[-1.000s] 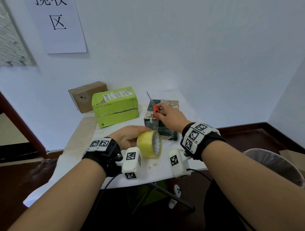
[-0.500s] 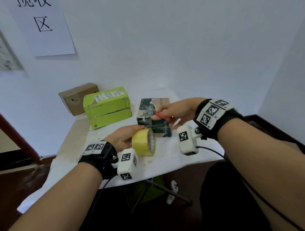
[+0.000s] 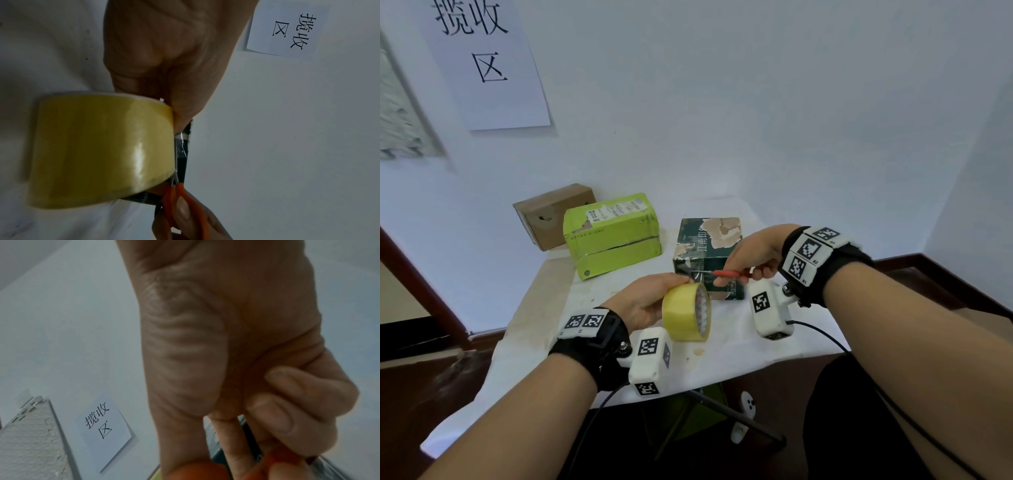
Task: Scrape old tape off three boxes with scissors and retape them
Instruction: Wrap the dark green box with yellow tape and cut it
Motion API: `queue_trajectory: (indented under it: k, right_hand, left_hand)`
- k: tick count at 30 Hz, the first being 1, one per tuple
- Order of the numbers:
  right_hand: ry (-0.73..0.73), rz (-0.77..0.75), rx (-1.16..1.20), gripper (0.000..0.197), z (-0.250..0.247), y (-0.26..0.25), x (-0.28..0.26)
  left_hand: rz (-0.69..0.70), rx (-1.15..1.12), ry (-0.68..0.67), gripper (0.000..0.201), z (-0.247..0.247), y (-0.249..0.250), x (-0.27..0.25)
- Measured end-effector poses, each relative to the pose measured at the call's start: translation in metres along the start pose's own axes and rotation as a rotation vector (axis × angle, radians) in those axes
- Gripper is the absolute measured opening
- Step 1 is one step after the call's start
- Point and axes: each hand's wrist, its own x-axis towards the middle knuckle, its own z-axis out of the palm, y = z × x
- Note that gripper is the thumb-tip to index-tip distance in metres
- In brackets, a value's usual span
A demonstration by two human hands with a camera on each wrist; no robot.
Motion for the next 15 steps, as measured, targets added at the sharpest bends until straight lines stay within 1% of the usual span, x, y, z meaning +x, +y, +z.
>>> queue_trajectory:
  k: [5,7,15]
  right_hand:
    - [0.0,-0.026,-0.057,0.046,-0.0019,-0.0028,0.0017]
    - [0.016,-0.049,-0.084,0.048,-0.0041,-0.0016,0.0013]
    - [0.072,-0.133,-0.106,0.035,-0.0075,0.0002,-0.0025]
  left_hand:
    - [0.007,0.004,0.008,0.009,0.0005,0.0,0.0003]
    - [0.007,0.009,0.004,0.009,0.0013,0.0006,0.0011]
    - [0.017,0.027,0.004,0.011,0.0002,0.001,0.0058]
